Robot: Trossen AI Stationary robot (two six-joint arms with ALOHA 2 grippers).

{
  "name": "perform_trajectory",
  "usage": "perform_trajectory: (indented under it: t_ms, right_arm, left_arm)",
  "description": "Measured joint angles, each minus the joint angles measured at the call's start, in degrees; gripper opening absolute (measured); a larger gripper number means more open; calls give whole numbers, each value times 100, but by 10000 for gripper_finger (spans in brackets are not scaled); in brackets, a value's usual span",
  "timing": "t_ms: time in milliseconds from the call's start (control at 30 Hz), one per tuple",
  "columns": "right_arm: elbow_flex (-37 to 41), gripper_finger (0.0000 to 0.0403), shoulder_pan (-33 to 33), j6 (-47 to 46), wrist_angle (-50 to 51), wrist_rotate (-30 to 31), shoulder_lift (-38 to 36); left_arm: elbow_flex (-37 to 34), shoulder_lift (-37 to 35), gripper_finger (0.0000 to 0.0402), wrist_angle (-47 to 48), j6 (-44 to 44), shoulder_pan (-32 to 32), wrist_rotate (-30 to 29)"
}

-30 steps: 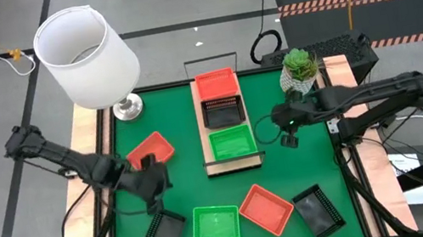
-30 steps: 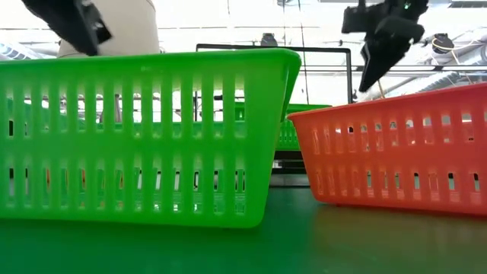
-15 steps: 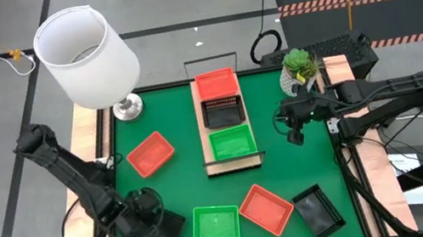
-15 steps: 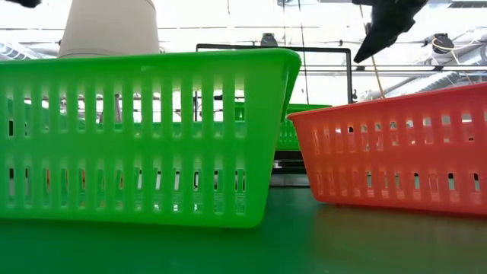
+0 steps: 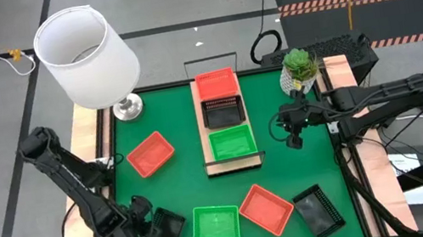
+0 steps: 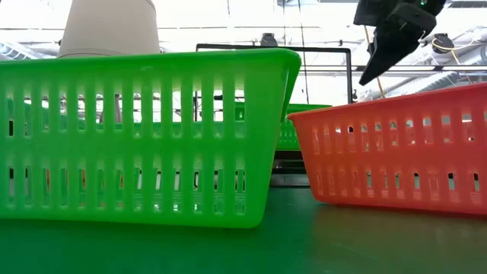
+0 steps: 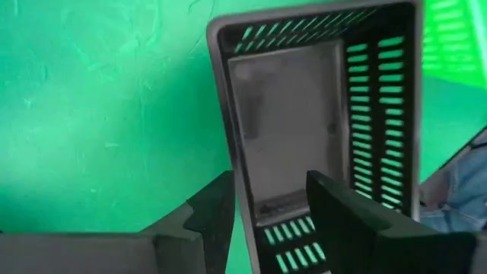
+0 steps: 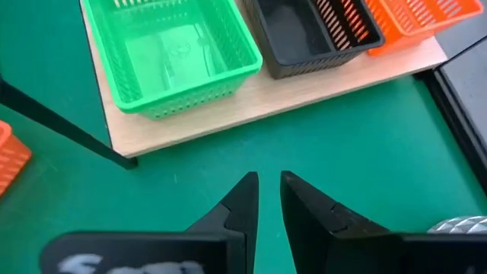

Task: Stack baskets on shelf by color
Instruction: Stack the left black bin on the black bin on the shelf

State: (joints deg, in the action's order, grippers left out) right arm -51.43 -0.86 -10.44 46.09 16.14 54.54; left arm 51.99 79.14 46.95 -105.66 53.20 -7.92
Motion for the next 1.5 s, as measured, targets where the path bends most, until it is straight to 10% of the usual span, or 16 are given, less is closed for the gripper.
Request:
perform_trajectory:
  t_ms: [633,1100,1500]
  right_arm:
    - [141,54,-4,-97,-818,-452,-2]
    - [141,54,-4,-83,-858,-446,-2]
    - [141,54,-4,224,-858,-430,-2]
  left_arm:
    - [0,512,143,220,50,16,15]
    - [0,518,16,351,710,-258,6]
    - [0,-1056,5,667,2844,-1440,-18]
